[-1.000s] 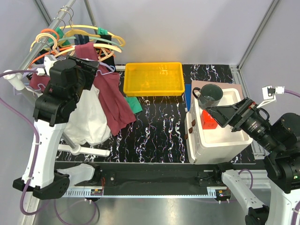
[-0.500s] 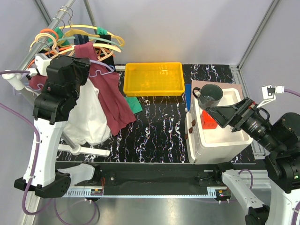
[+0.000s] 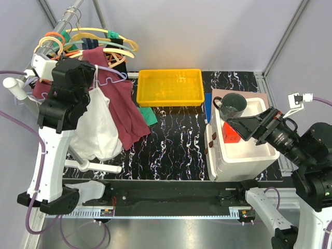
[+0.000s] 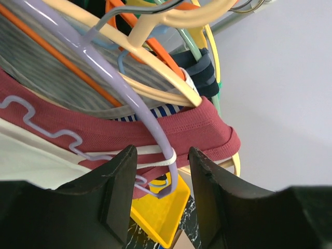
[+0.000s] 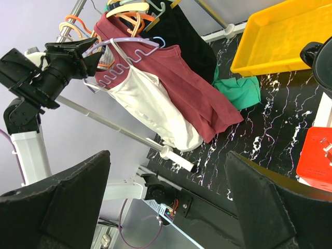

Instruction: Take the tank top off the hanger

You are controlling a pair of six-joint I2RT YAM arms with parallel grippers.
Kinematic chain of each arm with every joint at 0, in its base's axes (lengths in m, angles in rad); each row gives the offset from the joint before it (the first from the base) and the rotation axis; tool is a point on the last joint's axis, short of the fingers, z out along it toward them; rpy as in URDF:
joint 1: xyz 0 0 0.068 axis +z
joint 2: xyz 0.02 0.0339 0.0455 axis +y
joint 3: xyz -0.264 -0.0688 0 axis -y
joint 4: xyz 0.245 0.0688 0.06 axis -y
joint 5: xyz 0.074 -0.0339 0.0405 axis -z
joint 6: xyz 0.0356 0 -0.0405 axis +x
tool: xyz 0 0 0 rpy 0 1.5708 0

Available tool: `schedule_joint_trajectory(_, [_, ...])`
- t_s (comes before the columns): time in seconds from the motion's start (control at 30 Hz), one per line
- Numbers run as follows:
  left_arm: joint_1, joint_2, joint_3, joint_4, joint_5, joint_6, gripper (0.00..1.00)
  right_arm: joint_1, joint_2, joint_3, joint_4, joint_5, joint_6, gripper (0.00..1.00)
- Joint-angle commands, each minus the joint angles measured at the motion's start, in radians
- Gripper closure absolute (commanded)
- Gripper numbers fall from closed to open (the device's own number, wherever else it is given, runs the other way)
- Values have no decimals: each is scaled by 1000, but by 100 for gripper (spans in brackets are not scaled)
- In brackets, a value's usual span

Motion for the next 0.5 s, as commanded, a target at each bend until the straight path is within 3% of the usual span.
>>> schedule_joint_trajectory(0.0, [-3, 47, 37, 38, -72, 7, 53, -4, 9, 36, 26, -24, -27, 0])
schedule_joint_trajectory(0.47, [-1, 133, 81, 38, -188, -4, 61, -4, 8, 82, -13, -1, -67, 0])
